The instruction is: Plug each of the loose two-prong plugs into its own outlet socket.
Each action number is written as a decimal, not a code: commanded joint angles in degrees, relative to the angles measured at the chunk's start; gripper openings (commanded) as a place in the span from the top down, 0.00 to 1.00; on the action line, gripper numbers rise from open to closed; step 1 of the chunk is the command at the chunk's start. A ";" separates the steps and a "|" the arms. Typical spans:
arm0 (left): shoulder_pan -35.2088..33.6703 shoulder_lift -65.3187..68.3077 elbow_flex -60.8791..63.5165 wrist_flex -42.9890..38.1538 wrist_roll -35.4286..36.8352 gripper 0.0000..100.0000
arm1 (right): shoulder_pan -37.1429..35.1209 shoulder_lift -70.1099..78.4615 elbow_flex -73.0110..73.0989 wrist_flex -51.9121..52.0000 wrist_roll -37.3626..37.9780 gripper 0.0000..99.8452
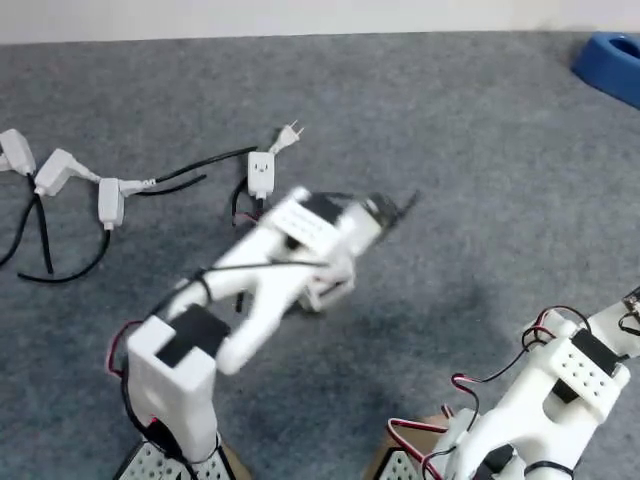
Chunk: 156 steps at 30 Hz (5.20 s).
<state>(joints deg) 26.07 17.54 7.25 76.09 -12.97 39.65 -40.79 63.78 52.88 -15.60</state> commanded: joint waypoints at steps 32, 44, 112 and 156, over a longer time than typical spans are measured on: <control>-60.09 12.97 -53.41 14.07 -16.00 0.68 | -30.55 -0.84 -2.24 3.65 0.70 0.99; -21.85 18.95 -60.09 18.55 -7.74 0.68 | -30.64 -0.84 -0.84 2.77 0.26 0.99; -24.40 44.26 -85.58 11.78 -4.75 0.72 | -23.78 -0.84 9.98 -7.25 18.90 0.89; 12.26 7.96 -29.32 25.93 3.96 0.93 | -10.77 41.80 -28.00 4.97 28.57 0.89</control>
<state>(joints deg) 37.58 35.82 -33.19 100.97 -9.36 26.99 -5.71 44.26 55.96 10.59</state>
